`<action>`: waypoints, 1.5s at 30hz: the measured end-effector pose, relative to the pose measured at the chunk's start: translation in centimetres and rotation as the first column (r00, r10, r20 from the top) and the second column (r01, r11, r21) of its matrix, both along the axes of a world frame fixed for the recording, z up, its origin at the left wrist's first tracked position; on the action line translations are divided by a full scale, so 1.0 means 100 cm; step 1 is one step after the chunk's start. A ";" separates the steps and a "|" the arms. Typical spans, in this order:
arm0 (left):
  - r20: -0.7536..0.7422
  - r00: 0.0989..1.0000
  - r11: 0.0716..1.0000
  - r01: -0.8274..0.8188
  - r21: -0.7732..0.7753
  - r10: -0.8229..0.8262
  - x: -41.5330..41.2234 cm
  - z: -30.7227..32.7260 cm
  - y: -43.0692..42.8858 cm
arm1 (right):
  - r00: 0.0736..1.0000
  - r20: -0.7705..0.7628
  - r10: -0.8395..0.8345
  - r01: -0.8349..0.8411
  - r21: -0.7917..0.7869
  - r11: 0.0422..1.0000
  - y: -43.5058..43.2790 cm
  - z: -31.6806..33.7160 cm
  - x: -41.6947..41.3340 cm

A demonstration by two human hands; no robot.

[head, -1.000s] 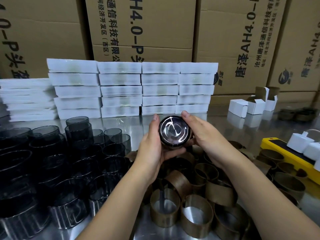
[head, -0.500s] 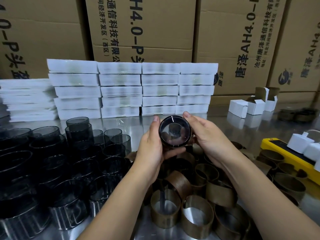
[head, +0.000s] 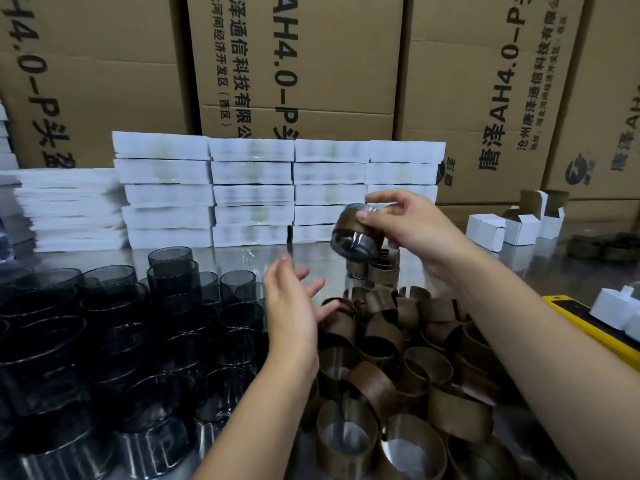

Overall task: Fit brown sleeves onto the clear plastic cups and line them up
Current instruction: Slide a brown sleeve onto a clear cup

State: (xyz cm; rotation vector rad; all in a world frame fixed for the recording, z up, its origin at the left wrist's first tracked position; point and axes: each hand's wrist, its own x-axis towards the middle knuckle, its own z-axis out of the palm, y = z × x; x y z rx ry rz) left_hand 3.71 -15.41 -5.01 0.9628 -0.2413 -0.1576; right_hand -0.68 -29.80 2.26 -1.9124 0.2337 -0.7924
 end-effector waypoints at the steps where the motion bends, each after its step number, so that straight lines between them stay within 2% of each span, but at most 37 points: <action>1: -0.028 1.000 1.000 -0.006 0.008 0.006 0.001 0.000 0.001 | 0.997 -0.011 -0.072 0.072 -0.028 0.997 -0.011 0.001 0.009; 5: -0.056 0.998 0.999 -0.033 0.022 0.035 0.001 0.001 0.000 | 0.954 -0.189 -0.233 0.207 -0.149 0.967 -0.058 -0.011 0.030; 8: -0.045 0.998 0.999 -0.037 0.036 0.039 -0.001 0.002 0.000 | 0.901 -0.326 -0.285 0.218 -0.227 0.949 -0.081 -0.024 0.033; 11: -0.040 0.998 0.998 -0.040 0.057 0.042 -0.001 0.002 0.001 | 0.874 -0.389 -0.291 0.200 -0.257 0.945 -0.087 -0.035 0.036; 19: -0.020 0.998 0.994 -0.061 0.089 0.063 -0.002 0.003 0.002 | 0.919 -0.358 -0.165 0.117 -0.154 0.981 -0.077 -0.047 0.061; 25: 0.024 0.999 0.990 -0.039 0.138 0.036 -0.002 0.001 0.002 | 0.879 -0.464 -0.112 0.033 -0.175 0.984 -0.069 -0.066 0.085; 32: 0.116 0.991 0.971 0.045 0.234 -0.074 -0.004 0.000 0.002 | 0.834 -0.534 -0.142 0.008 -0.246 0.969 -0.065 -0.076 0.095; 36: 0.142 0.983 0.962 0.075 0.263 -0.116 -0.006 -0.001 0.002 | 0.808 -0.558 -0.188 -0.022 -0.348 0.937 -0.064 -0.081 0.098; 39: 0.148 0.978 0.950 0.096 0.297 -0.145 -0.008 -0.001 0.000 | 0.809 -0.567 -0.153 -0.085 -0.371 0.925 -0.057 -0.076 0.098; 42: 0.159 0.972 0.941 0.115 0.317 -0.173 -0.007 -0.003 -0.001 | 0.839 -0.535 -0.103 -0.134 -0.387 0.912 -0.037 -0.061 0.096; 45: 0.166 0.968 0.937 0.125 0.327 -0.187 -0.006 -0.005 -0.003 | 0.927 -0.370 0.063 -0.162 -0.241 0.957 0.007 -0.037 0.098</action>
